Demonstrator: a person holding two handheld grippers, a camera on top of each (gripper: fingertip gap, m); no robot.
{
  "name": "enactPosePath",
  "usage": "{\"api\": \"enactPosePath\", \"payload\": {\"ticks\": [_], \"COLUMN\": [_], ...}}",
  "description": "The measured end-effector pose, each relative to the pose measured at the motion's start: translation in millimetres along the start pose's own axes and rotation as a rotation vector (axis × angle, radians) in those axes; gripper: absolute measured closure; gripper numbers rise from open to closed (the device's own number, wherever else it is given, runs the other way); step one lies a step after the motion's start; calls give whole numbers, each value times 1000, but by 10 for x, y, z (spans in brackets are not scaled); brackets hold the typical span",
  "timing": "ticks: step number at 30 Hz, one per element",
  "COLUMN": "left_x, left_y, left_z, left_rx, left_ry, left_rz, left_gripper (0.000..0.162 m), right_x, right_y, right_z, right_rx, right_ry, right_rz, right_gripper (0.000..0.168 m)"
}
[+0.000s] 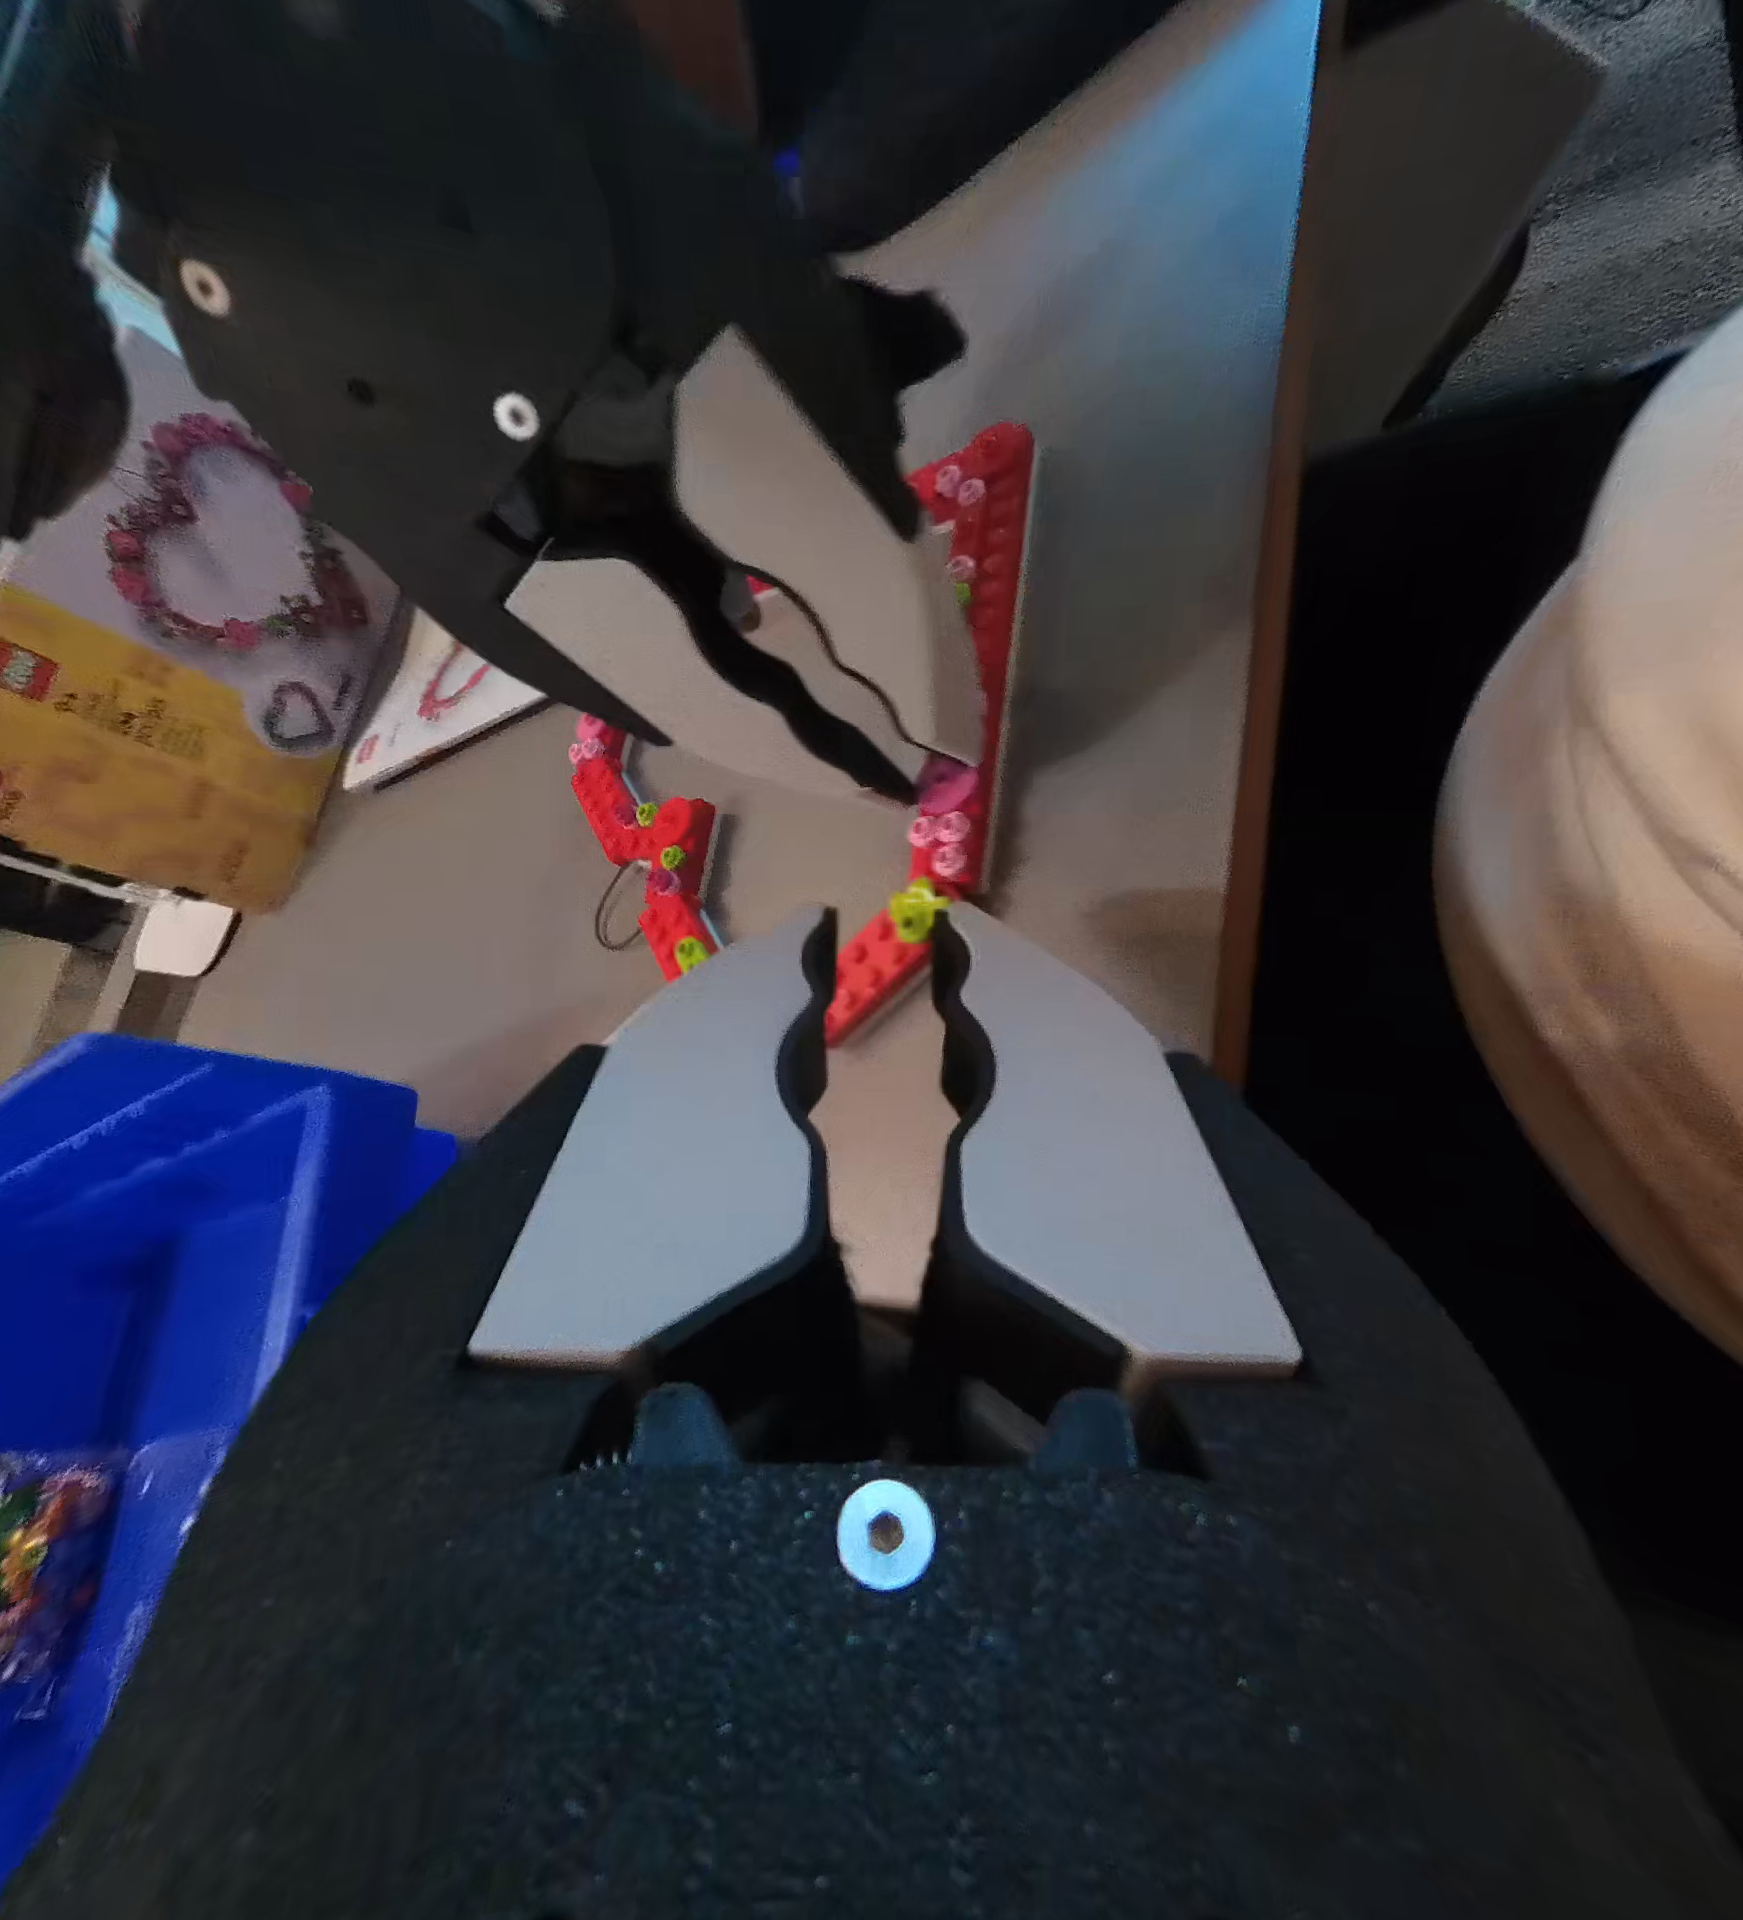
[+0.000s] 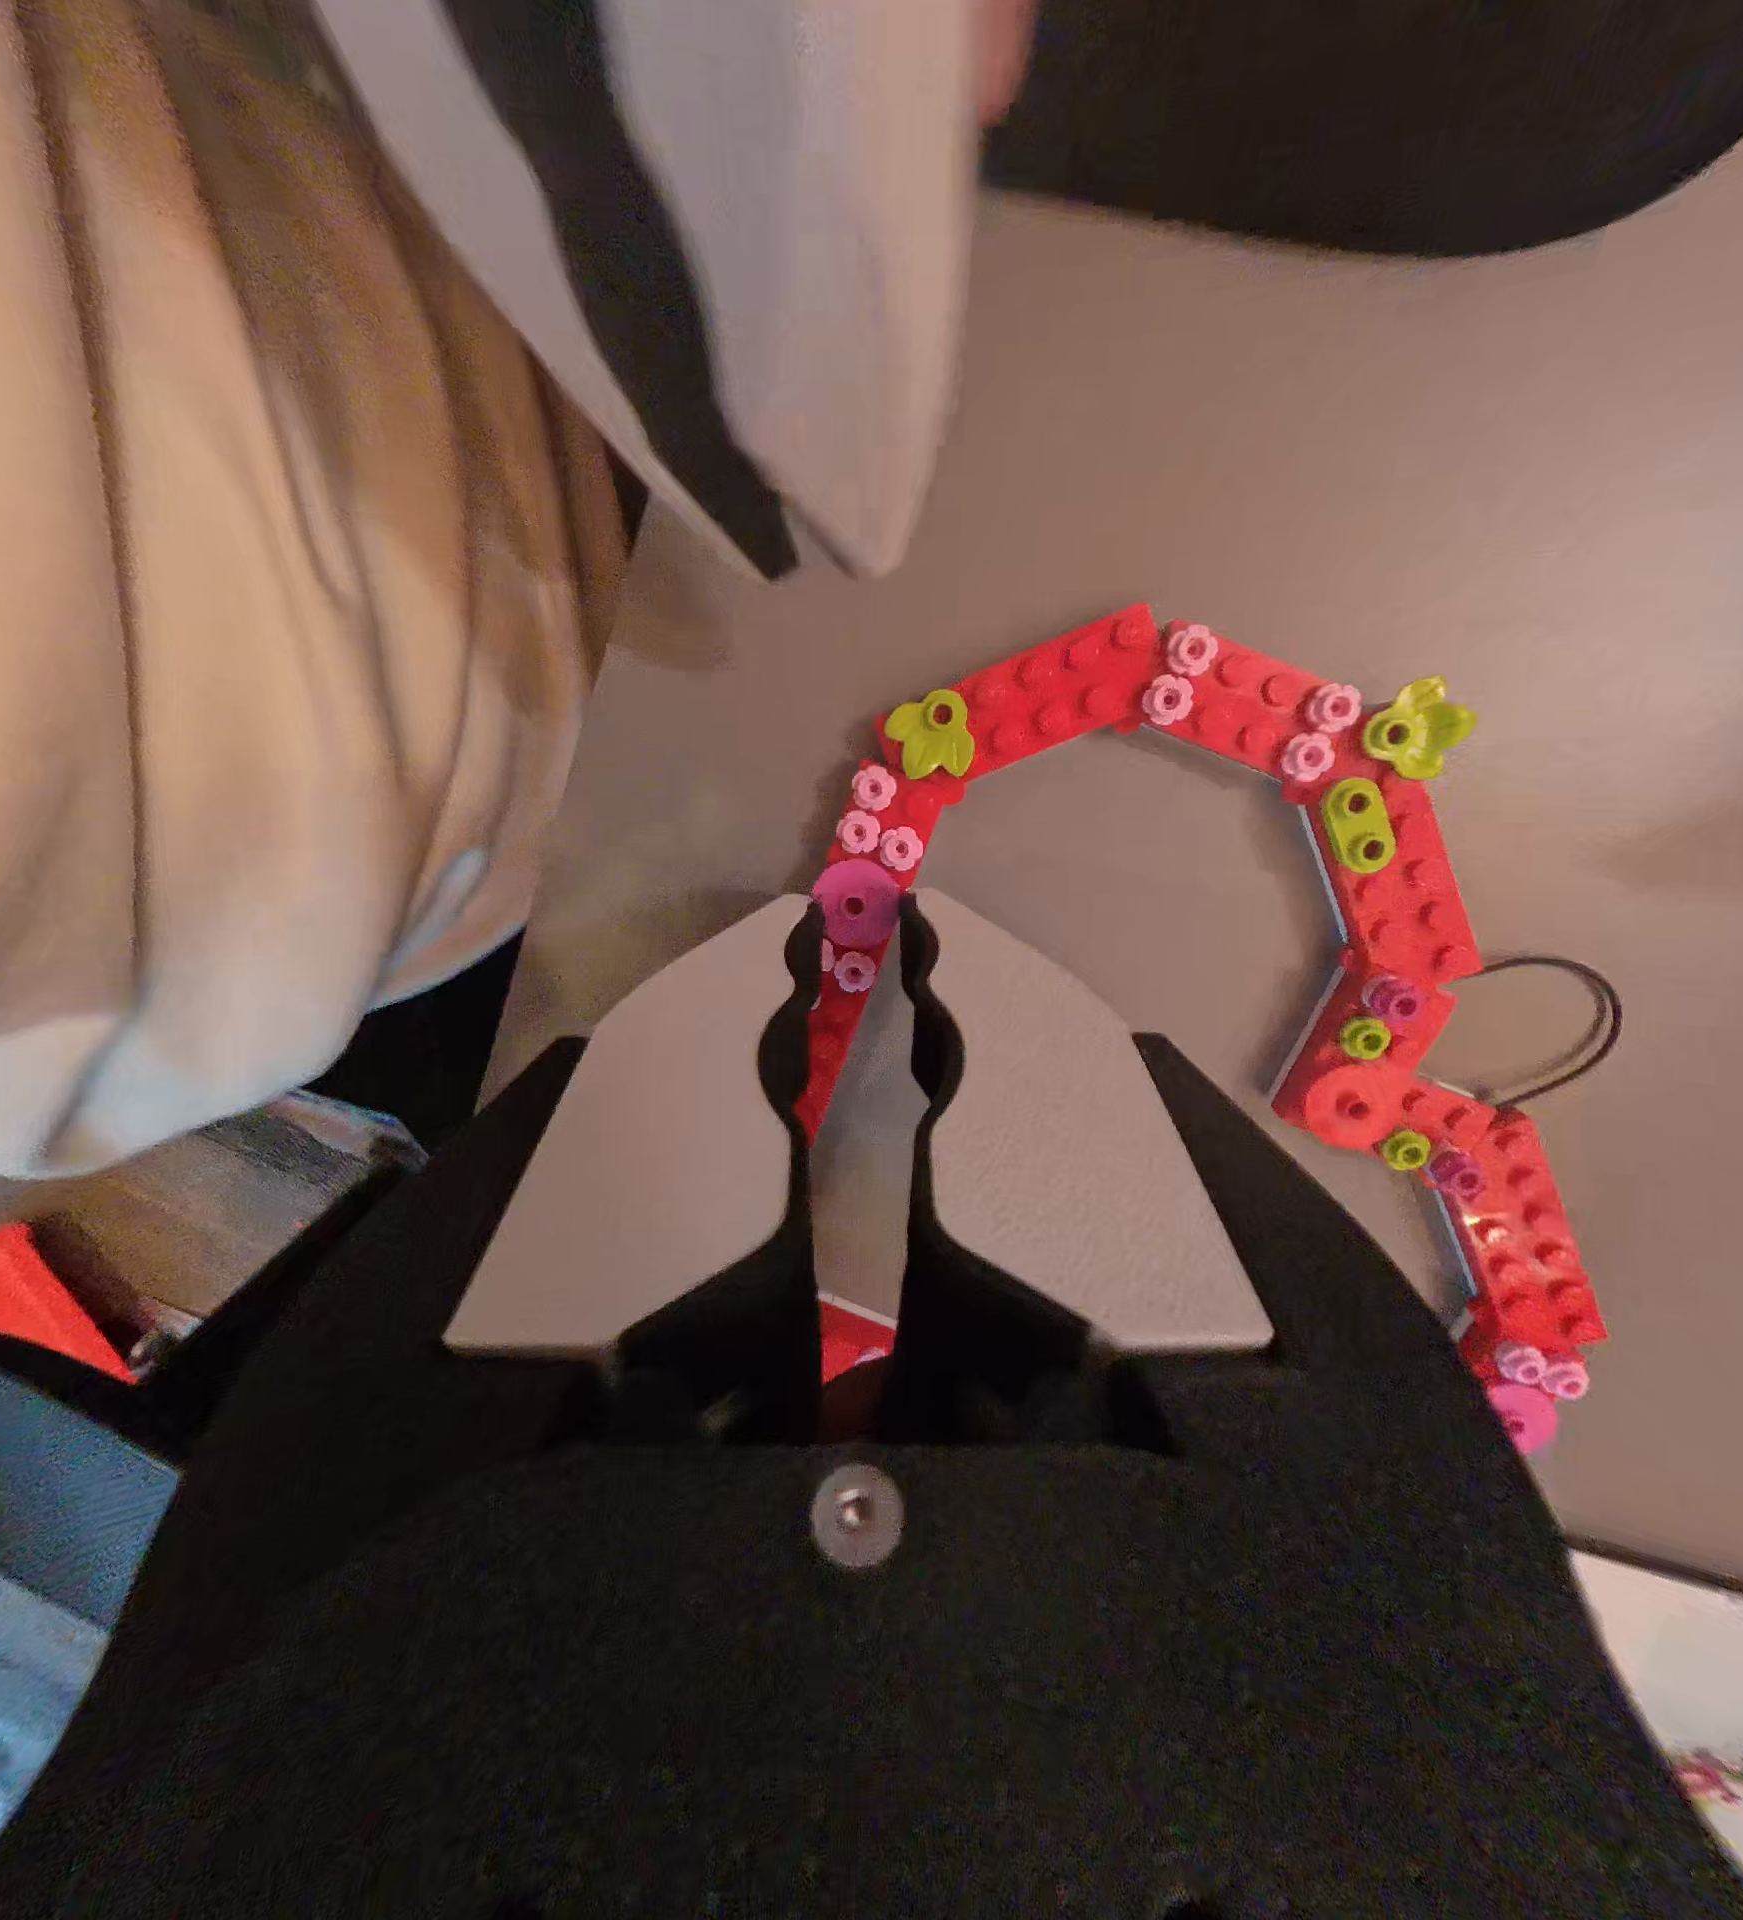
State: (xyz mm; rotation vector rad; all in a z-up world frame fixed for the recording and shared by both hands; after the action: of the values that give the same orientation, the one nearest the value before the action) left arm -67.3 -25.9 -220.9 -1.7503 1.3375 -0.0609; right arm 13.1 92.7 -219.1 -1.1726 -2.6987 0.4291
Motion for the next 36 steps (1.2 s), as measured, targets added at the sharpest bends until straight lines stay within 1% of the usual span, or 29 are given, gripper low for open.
{"api": "enactPosePath", "payload": {"ticks": [2, 3, 6, 8, 12, 19, 22, 25, 28, 31, 34, 36], "left_x": [-84, -107, -140, -198, -184, -219, -215, -226, -248, -248, -242, -240], "left_y": [-45, -63, -80, -51, -30, -9, -7, 0, 7, 8, 7, 9], "left_z": [111, 176, 341, 397, 484, 497, 496, 501, 511, 515, 515, 516], "left_rx": [-31, -16, 61, 16, -63, -58, -57, -60, -64, -64, -64, -62], "left_ry": [98, 156, 310, 305, 378, 422, 419, 432, 457, 460, 455, 454], "left_rz": [1, -8, -108, -160, -179, -235, -235, -262, -300, -305, -300, -302], "left_gripper": [131, 127, 127, 134, 147, 147, 147, 147, 147, 147, 146, 146], "right_x": [-64, -91, -177, -227, -257, -290, -305, -319, -337, -354, -353, -352], "right_y": [36, 50, 70, 103, 129, 159, 176, 194, 249, 350, 451, 484], "right_z": [-30, -46, -80, -66, -41, -19, 24, 26, 36, 62, 105, 120], "right_rx": [-11, -1, 64, 71, 114, 159, 141, 167, 234, 360, 493, 535], "right_ry": [19, 28, 38, 81, 144, 225, 234, 250, 269, 274, 249, 238], "right_rz": [-15, 3, 89, 99, 124, 137, 124, 125, 133, 154, 222, 243], "right_gripper": [149, 148, 144, 144, 147, 149, 152, 152, 152, 152, 153, 153]}}
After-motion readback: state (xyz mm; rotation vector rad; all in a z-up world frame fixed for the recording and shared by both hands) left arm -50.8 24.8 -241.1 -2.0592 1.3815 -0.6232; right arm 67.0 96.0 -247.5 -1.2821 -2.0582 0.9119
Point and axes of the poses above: each gripper's, where its closed fingertips meet, z out along the fingers, y out of its underside, x = y × z across the jaws, the point moved 9 cm from there along -z, back along the fingers, and after that the axes turned 10 degrees about y, right-handed, at the moved point
